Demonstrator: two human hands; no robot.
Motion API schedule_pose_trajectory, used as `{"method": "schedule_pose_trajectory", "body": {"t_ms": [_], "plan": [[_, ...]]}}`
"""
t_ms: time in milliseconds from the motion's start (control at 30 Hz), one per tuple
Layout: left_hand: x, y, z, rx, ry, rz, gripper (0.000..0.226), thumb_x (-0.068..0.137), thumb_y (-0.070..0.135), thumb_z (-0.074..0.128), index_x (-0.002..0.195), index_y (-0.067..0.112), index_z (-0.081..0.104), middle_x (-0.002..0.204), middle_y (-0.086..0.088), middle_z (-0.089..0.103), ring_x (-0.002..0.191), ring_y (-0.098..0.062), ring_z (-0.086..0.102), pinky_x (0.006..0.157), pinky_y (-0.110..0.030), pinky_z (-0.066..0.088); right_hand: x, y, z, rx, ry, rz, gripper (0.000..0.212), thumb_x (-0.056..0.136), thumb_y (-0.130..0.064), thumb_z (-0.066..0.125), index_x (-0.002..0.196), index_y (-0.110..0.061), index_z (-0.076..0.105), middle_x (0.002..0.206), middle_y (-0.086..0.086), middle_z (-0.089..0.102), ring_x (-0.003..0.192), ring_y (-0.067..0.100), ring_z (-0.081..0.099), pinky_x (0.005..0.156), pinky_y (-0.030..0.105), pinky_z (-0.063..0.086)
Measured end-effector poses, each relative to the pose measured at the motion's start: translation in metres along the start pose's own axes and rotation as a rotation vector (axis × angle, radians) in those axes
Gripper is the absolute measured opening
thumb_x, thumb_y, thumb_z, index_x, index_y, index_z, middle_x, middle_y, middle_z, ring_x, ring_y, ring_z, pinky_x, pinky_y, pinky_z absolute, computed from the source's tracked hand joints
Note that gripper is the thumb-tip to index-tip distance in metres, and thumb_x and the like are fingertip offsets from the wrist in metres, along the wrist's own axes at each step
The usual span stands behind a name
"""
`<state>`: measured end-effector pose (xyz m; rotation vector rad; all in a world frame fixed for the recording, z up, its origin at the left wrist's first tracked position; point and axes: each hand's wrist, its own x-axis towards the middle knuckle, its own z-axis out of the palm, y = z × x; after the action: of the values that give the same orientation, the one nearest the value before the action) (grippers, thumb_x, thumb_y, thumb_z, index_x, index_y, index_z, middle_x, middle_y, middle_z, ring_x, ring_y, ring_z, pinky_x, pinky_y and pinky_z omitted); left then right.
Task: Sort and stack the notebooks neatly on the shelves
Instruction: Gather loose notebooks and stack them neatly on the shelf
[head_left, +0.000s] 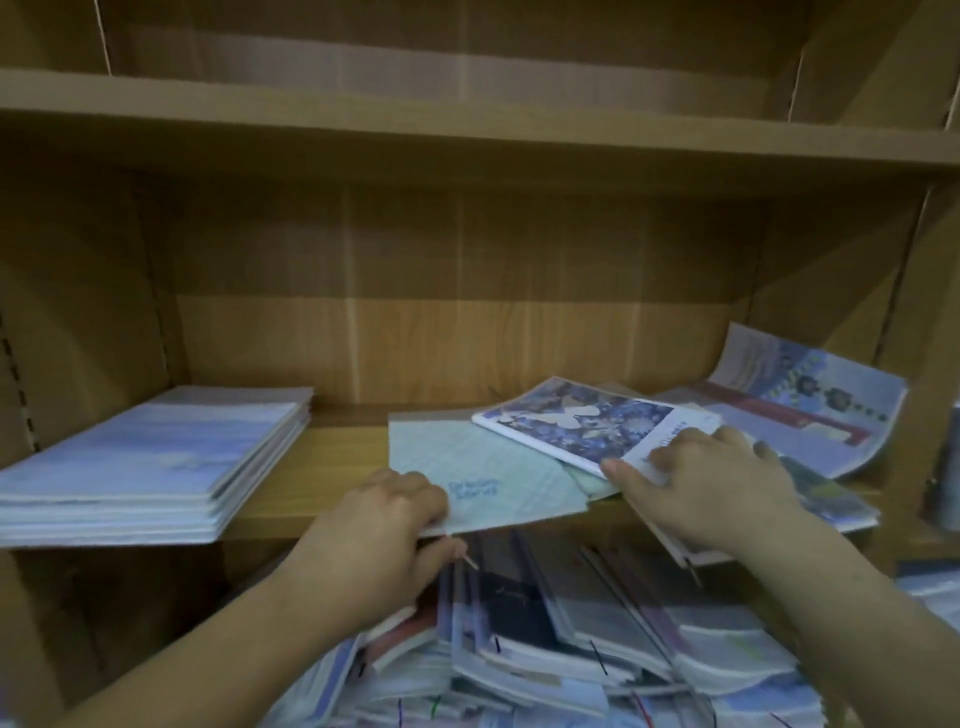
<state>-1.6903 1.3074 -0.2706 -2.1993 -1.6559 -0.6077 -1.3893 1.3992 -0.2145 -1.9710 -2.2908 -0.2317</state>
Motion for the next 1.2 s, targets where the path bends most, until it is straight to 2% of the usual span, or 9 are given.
{"method": "schedule_pose_trajectory", "body": {"t_ms": [167,267,333,400,500,567,767,900,1200], "plan": [[-0.02,-0.021,-0.016,-0.142,-0.012,-0.135,0.029,0.079,0.062,0.059,0.082,0.035,0.049,0.088,0.018,0.055,0.085,-0.004,0.057,0.071,-0.03,0.047,0.01,-0.015,-0.008,-0.137,-0.045,0.042,0.085,0.083,-0.087,0.034,0.143,-0.028,0.049,0.149,0.004,0.042,0.14,0.03,0.034,0.113,0.057,0.03],[-0.031,-0.018,-0.029,-0.195,0.174,-0.388,0.047,0.08,0.08,0.052,0.085,0.034,0.062,0.087,0.016,0.06,0.084,0.0,0.062,0.071,-0.027,0.052,-0.012,-0.041,-0.002,0.13,0.254,-0.192,0.058,0.089,-0.074,0.04,0.133,-0.039,0.055,0.123,-0.007,0.057,0.121,0.021,0.055,0.092,0.039,0.051],[-0.03,-0.012,-0.036,-0.144,0.13,-0.563,0.053,0.087,0.079,0.042,0.092,0.029,0.061,0.073,0.006,0.064,0.074,-0.013,0.065,0.066,-0.032,0.053,-0.027,-0.065,0.006,0.346,0.219,-0.233,0.052,0.09,-0.076,0.034,0.112,-0.039,0.064,0.099,-0.012,0.066,0.101,0.018,0.063,0.081,0.035,0.053],[-0.023,0.001,-0.028,-0.519,0.015,-0.786,0.04,0.095,0.058,0.056,0.102,0.019,0.062,0.073,-0.002,0.07,0.068,-0.023,0.068,0.062,-0.034,0.055,-0.028,-0.082,0.013,0.479,0.109,-0.227,0.051,0.094,-0.07,0.035,0.099,-0.032,0.068,0.082,-0.007,0.07,0.088,0.017,0.067,0.075,0.032,0.053],[-0.014,0.014,-0.016,-1.218,0.216,-1.01,0.017,0.098,0.014,0.066,0.11,0.003,0.068,0.073,-0.013,0.074,0.052,-0.02,0.061,0.042,-0.025,0.046,-0.023,-0.089,0.024,0.75,0.074,-0.15,0.028,0.097,-0.04,0.057,0.081,-0.022,0.07,0.054,-0.006,0.066,0.048,0.007,0.062,0.056,0.026,0.053],[-0.011,0.017,-0.027,-1.351,0.299,-1.008,0.013,0.096,0.006,0.065,0.108,0.0,0.069,0.071,-0.015,0.073,0.049,-0.017,0.059,0.042,-0.023,0.045,-0.025,-0.085,0.029,0.908,0.033,-0.091,0.012,0.092,-0.029,0.067,0.084,-0.022,0.071,0.056,-0.005,0.068,0.044,0.008,0.06,0.055,0.03,0.054],[-0.015,0.011,-0.08,-1.133,0.508,-0.817,0.016,0.098,0.008,0.061,0.104,0.02,0.069,0.068,-0.003,0.073,0.049,-0.01,0.062,0.049,-0.026,0.05,-0.041,-0.125,0.006,1.529,-0.256,-0.033,0.035,0.084,-0.028,0.083,0.113,-0.024,0.064,0.085,0.01,0.076,0.065,0.019,0.071,0.059,0.032,0.057],[-0.049,-0.03,-0.113,-1.056,0.564,-0.875,0.014,0.099,0.011,0.06,0.106,0.02,0.07,0.078,-0.004,0.077,0.053,-0.01,0.066,0.047,-0.023,0.047,-0.049,-0.177,-0.005,1.879,-0.32,0.003,0.039,0.083,0.001,0.076,0.118,-0.011,0.063,0.091,0.011,0.079,0.086,0.026,0.075,0.081,0.04,0.056],[-0.123,-0.134,-0.156,-0.513,0.451,-1.057,0.032,0.093,0.042,0.07,0.106,0.014,0.07,0.085,-0.003,0.074,0.074,-0.017,0.071,0.059,-0.031,0.056,-0.037,-0.301,-0.02,1.565,-0.226,-0.293,0.032,0.09,-0.02,0.077,0.12,-0.011,0.069,0.11,0.006,0.07,0.084,0.014,0.064,0.077,0.026,0.05]]}}
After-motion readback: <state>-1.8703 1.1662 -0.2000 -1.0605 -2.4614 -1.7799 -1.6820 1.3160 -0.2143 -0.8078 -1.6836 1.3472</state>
